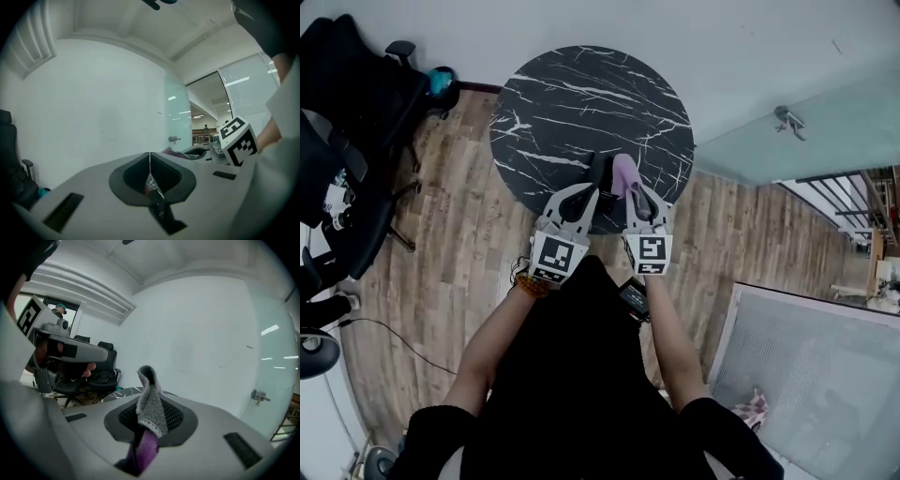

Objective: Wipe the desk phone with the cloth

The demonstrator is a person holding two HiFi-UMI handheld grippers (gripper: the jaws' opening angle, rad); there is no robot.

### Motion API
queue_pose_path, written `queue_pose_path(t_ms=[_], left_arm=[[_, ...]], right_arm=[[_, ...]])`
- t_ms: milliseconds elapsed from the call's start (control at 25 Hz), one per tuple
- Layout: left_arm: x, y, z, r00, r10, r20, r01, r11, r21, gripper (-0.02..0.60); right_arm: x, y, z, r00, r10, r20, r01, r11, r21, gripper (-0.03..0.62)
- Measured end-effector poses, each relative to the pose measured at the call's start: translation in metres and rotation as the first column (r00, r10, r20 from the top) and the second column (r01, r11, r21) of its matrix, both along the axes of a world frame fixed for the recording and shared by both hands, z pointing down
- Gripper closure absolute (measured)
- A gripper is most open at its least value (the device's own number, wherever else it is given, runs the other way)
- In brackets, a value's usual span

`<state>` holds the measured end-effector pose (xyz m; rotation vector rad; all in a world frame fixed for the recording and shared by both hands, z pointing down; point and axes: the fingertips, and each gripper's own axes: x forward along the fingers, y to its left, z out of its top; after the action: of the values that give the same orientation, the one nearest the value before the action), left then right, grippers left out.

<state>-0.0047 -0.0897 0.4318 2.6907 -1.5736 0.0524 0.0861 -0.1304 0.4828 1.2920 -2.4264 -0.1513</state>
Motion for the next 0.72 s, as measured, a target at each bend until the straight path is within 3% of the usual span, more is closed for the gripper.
queue_pose_path(t_ms=[320,520,720], left_arm=[[0.001,-0.028,0.018,0.999,0.038,-0.012,-0.038,0.998,-0.048,0.563],[0.004,-0.046,0.035,0.997,0.037,0.061,-0.032,0.996,-0.082,0.563],[0.007,-0.048,0.054,0.996,0.049,0.074,-0.039,0.991,-0.130,0.563]], right_arm=[[-0.010,-0.040,0.032,0.982,-0.092,-0.164,0.091,0.996,-0.015,0.531],[-0.010,-0.060,0.061,0.950,-0.158,-0.268,0.154,0.987,-0.039,0.531],[-0.008,-0.073,0.080,0.936,-0.163,-0.312,0.157,0.987,-0.046,0.531]])
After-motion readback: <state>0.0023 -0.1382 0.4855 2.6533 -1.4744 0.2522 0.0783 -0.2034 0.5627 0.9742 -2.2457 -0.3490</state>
